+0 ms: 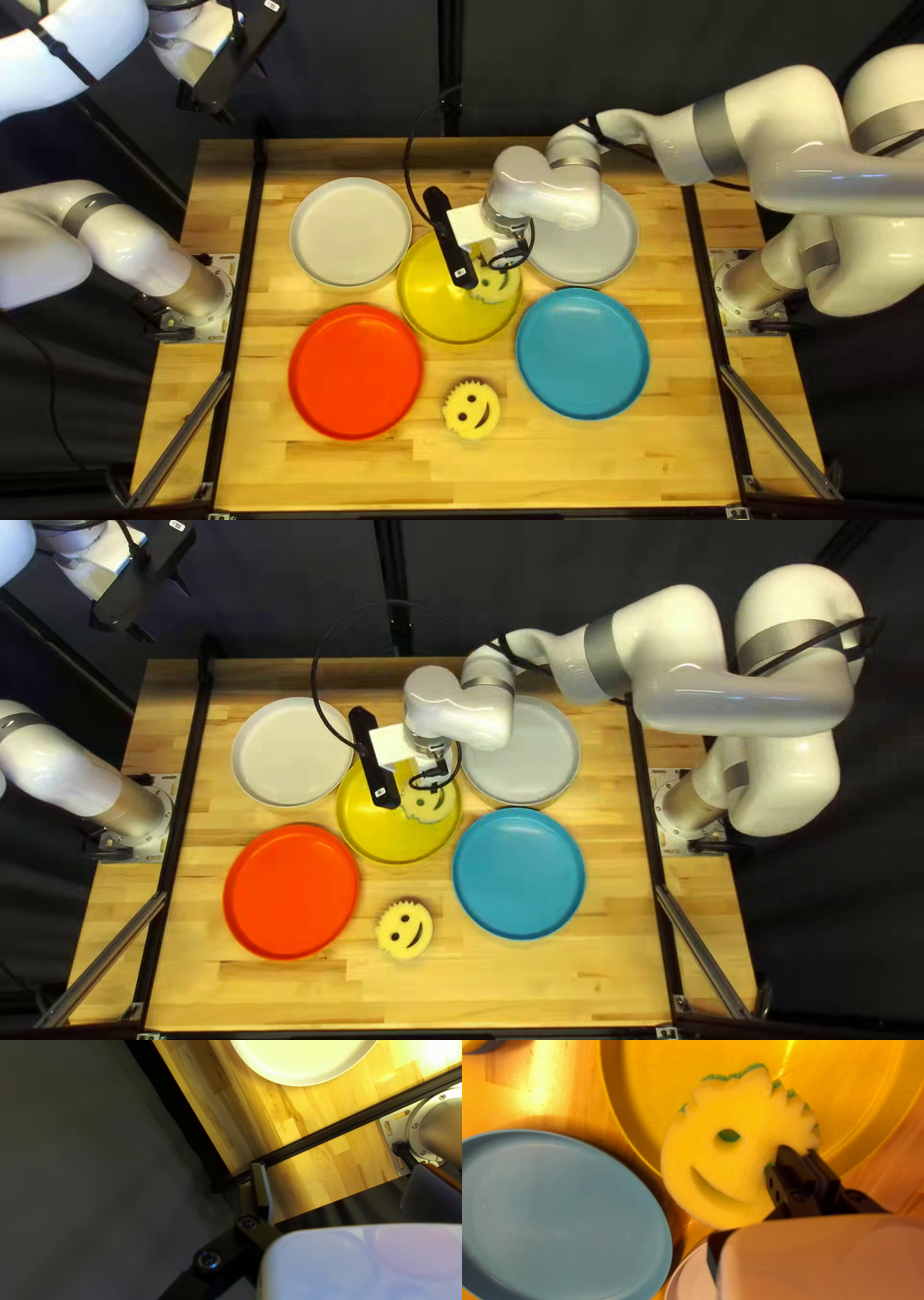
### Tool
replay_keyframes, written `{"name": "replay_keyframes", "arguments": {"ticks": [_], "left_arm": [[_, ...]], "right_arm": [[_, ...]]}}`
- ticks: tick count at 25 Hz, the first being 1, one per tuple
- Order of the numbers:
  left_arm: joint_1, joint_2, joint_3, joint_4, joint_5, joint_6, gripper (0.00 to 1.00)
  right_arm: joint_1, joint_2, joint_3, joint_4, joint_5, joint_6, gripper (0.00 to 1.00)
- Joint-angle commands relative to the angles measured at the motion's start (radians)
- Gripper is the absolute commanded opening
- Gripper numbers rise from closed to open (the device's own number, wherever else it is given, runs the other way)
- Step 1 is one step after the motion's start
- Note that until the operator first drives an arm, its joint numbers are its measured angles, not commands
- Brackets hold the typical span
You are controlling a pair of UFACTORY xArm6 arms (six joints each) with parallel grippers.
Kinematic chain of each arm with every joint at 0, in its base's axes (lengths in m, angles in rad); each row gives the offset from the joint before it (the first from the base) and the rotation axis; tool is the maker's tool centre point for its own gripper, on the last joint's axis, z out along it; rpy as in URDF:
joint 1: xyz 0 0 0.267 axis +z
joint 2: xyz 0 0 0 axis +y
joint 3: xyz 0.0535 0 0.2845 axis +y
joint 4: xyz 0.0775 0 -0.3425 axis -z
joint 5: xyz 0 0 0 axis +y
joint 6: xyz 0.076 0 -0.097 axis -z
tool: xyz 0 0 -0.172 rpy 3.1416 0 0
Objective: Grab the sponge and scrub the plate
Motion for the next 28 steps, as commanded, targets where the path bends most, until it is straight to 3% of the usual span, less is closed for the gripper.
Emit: {"name": "replay_keyframes", "arguments": {"ticks": [1, 6, 15, 28], "left_arm": [[0.0, 0.0, 0.0, 0.0, 0.0, 0.0, 1.0], [0.0, 0.0, 0.0, 0.0, 0.0, 0.0, 1.0], [0.0, 0.0, 0.0, 0.0, 0.0, 0.0, 1.0], [0.0, 0.0, 0.0, 0.0, 0.0, 0.0, 1.0]], "right_arm": [[0.0, 0.0, 0.0, 0.0, 0.0, 0.0, 0.0], [0.001, 0.013, -0.003, -0.017, -0.013, 0.01, 0.0], [-0.013, 0.175, -0.173, -0.028, -0.002, -0.03, 0.0], [0.115, 0.194, -0.191, -0.18, 0.029, 0.091, 0.0]]}}
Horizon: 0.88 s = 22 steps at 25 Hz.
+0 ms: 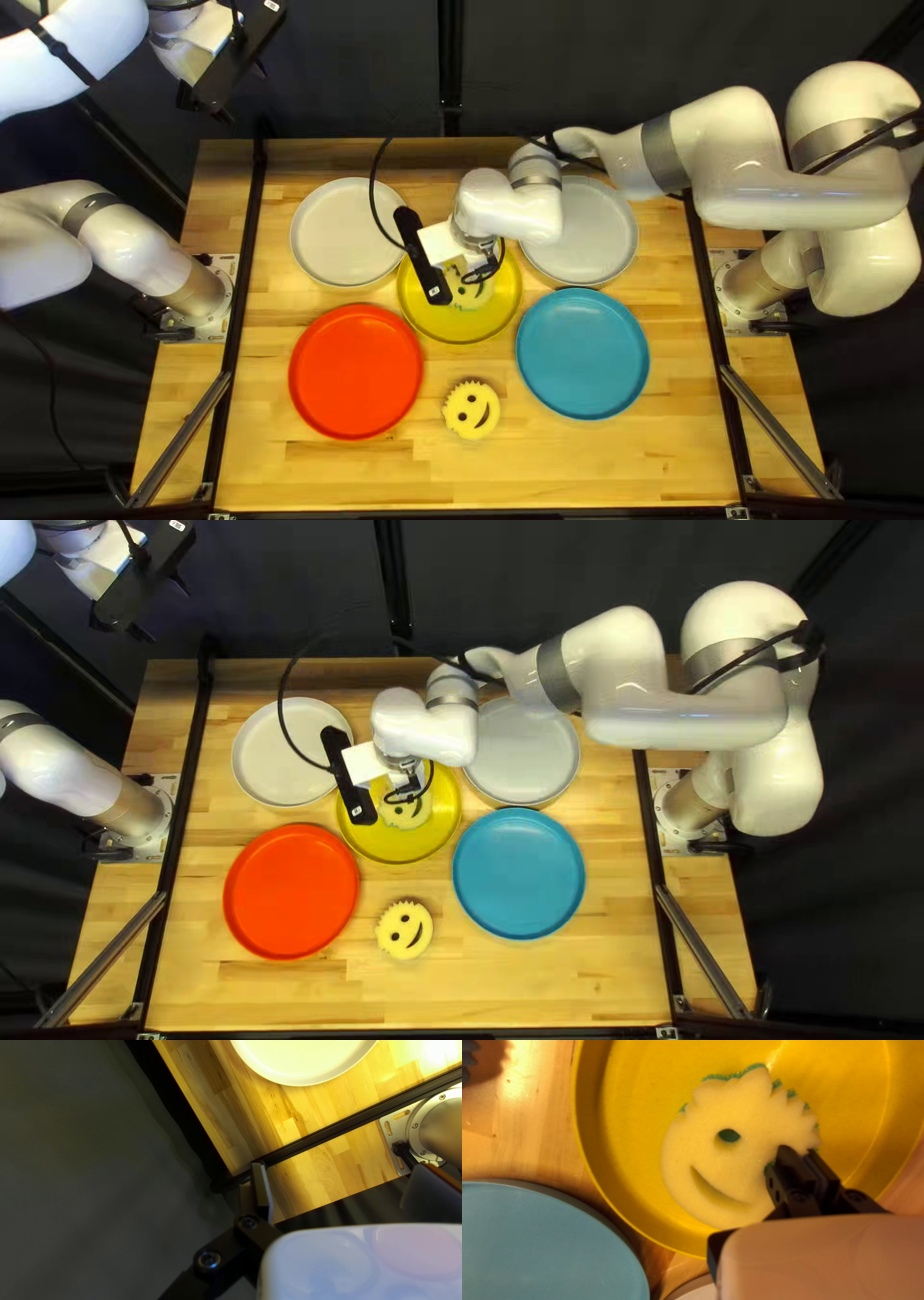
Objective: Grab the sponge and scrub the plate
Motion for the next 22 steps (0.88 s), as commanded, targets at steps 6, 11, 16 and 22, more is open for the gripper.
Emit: {"name": "replay_keyframes", "arguments": {"ticks": [6, 11, 16, 22], "left_arm": [[0.0, 0.0, 0.0, 0.0, 0.0, 0.0, 1.0], [0.0, 0.0, 0.0, 0.0, 0.0, 0.0, 1.0], [0.0, 0.0, 0.0, 0.0, 0.0, 0.0, 1.0], [0.0, 0.0, 0.0, 0.0, 0.0, 0.0, 1.0]], "right_arm": [[-0.006, 0.021, -0.031, -0.037, 0.043, -0.007, 0.0], [-0.048, 0.014, -0.017, -0.032, 0.036, -0.058, 0.0], [-0.093, -0.009, 0.01, -0.03, 0.028, -0.104, 0.0], [-0.145, -0.037, 0.039, -0.018, 0.009, -0.171, 0.0]]}}
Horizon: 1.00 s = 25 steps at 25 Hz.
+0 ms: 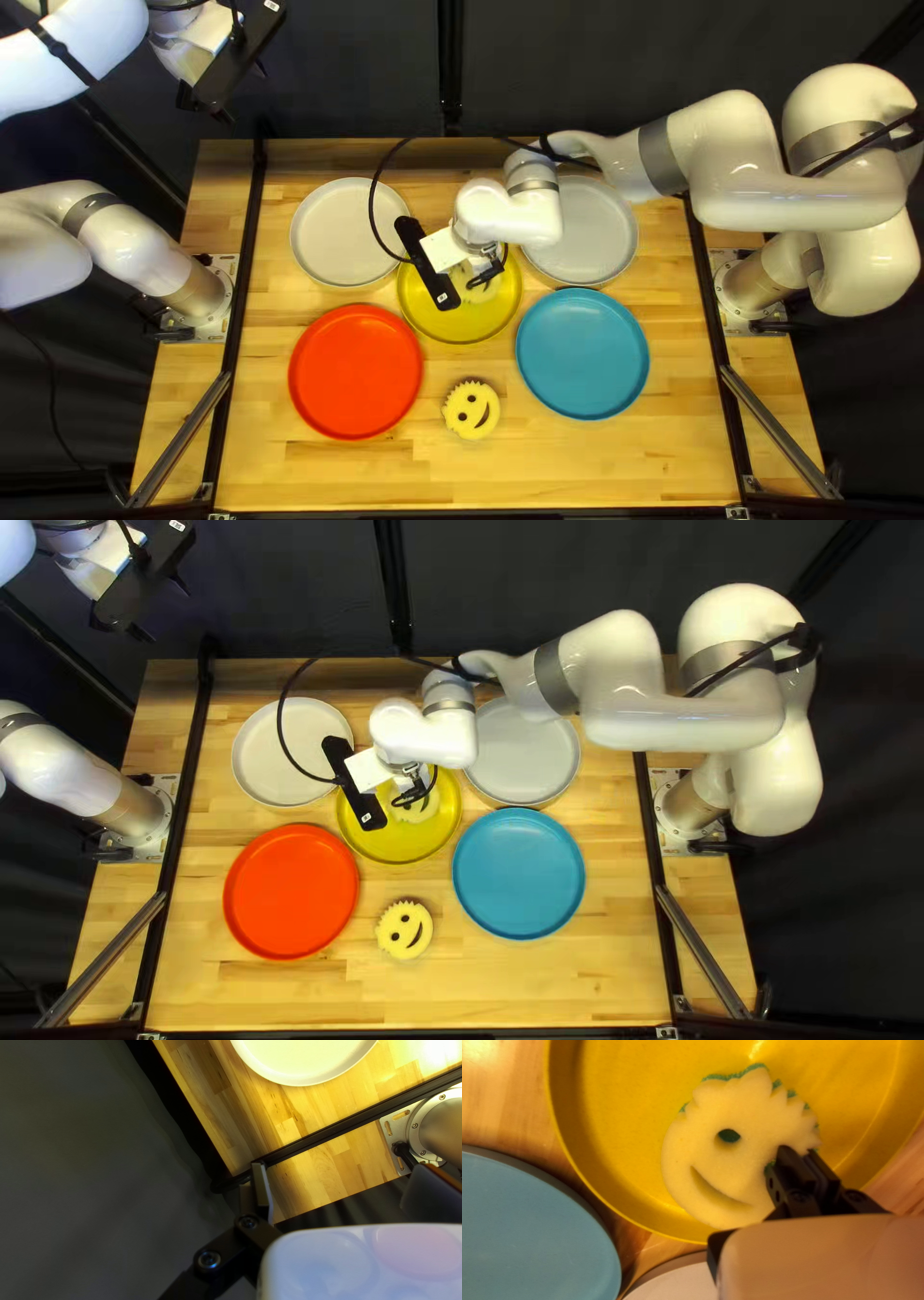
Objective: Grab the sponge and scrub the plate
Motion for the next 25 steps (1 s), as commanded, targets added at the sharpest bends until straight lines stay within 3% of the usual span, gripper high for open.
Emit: {"name": "replay_keyframes", "arguments": {"ticks": [1, 8, 18, 25], "left_arm": [[0.0, 0.0, 0.0, 0.0, 0.0, 0.0, 1.0], [0.0, 0.0, 0.0, 0.0, 0.0, 0.0, 1.0], [0.0, 0.0, 0.0, 0.0, 0.0, 0.0, 1.0], [0.0, 0.0, 0.0, 0.0, 0.0, 0.0, 1.0]], "right_arm": [[-0.023, -0.016, 0.019, 0.005, -0.017, -0.034, 0.0], [0.022, -0.02, 0.063, -0.016, -0.072, -0.013, 0.0], [0.132, -0.037, 0.085, -0.051, -0.066, 0.046, 0.0], [0.099, -0.028, 0.066, -0.051, -0.048, -0.003, 0.0]]}}
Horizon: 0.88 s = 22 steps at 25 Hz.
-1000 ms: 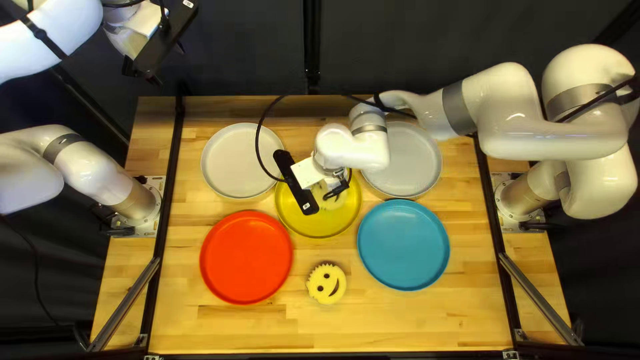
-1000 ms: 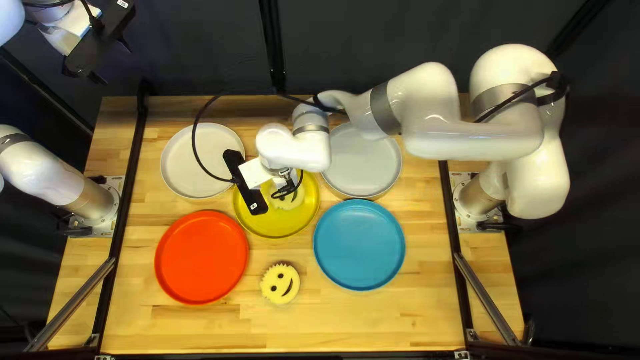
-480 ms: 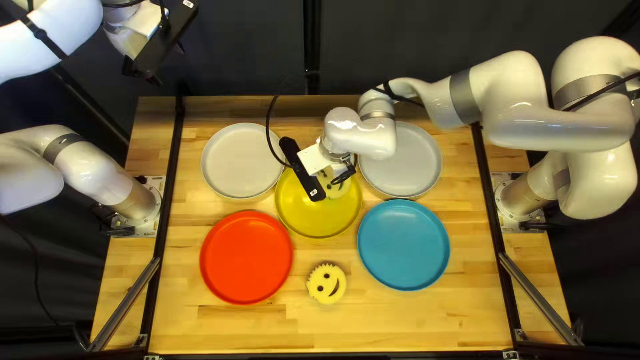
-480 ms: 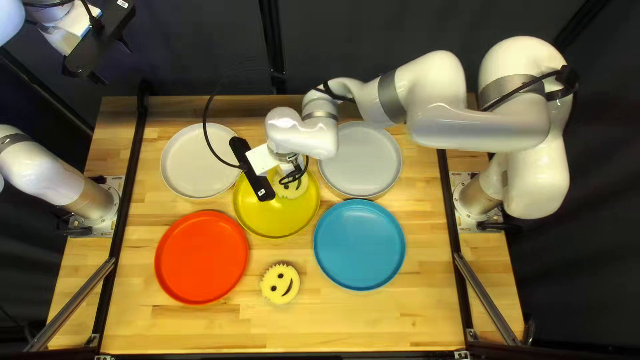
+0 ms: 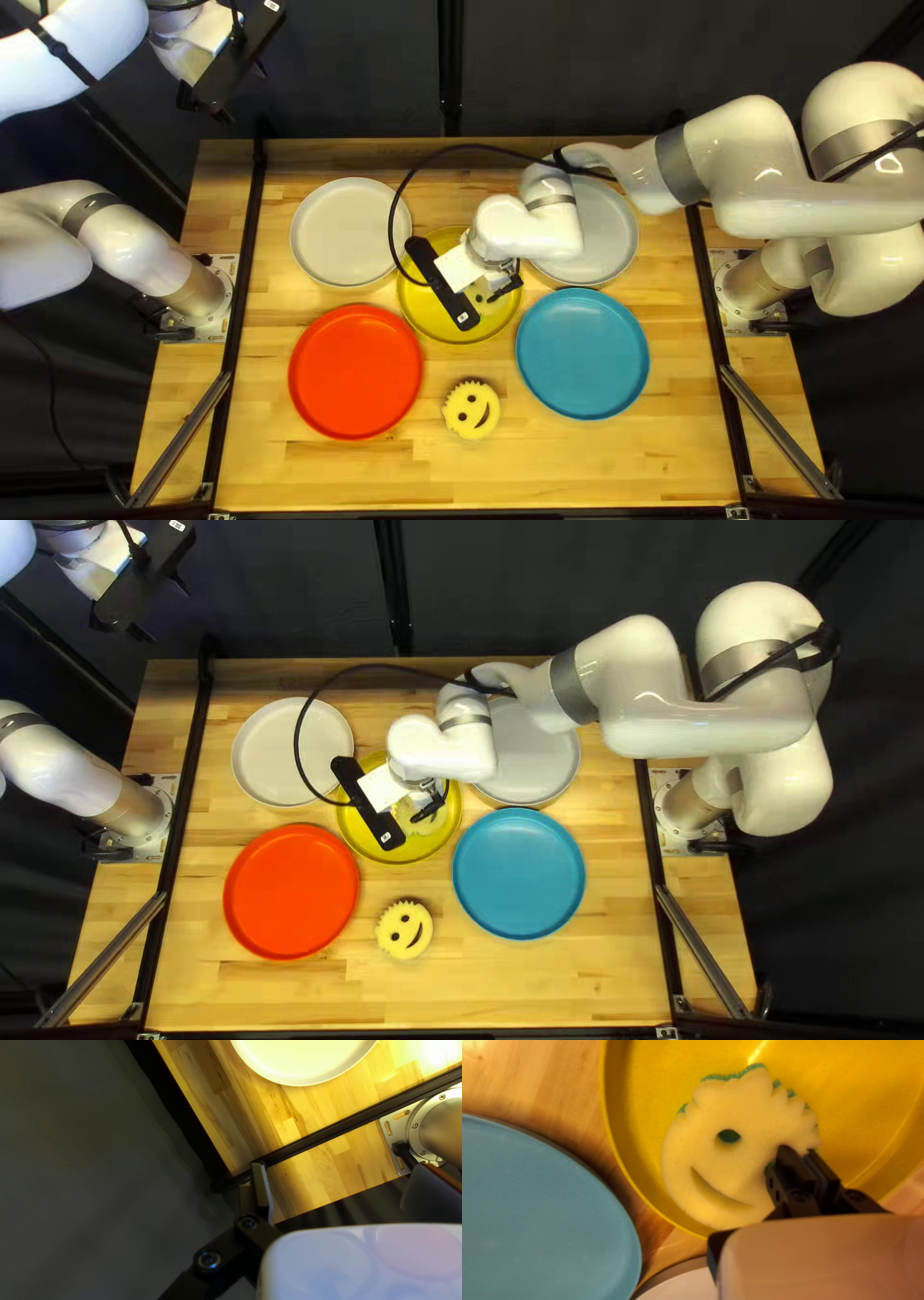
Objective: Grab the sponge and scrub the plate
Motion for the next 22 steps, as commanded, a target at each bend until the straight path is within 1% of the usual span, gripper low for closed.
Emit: {"name": "replay_keyframes", "arguments": {"ticks": [1, 7, 10, 17, 20, 22], "left_arm": [[0.0, 0.0, 0.0, 0.0, 0.0, 0.0, 1.0], [0.0, 0.0, 0.0, 0.0, 0.0, 0.0, 1.0], [0.0, 0.0, 0.0, 0.0, 0.0, 0.0, 1.0], [0.0, 0.0, 0.0, 0.0, 0.0, 0.0, 1.0], [0.0, 0.0, 0.0, 0.0, 0.0, 0.0, 1.0], [0.0, 0.0, 0.0, 0.0, 0.0, 0.0, 1.0]], "right_arm": [[-0.044, 0.009, -0.012, 0.01, 0.003, -0.046, 0.0], [-0.123, 0.051, -0.049, 0.051, 0.001, -0.121, 0.0], [-0.146, 0.063, -0.066, 0.07, 0.009, -0.146, 0.0], [-0.173, 0.072, -0.085, 0.085, 0.022, -0.171, 0.0], [-0.17, 0.074, -0.095, 0.086, 0.033, -0.164, 0.0], [-0.15, 0.074, -0.096, 0.084, 0.037, -0.144, 0.0]]}}
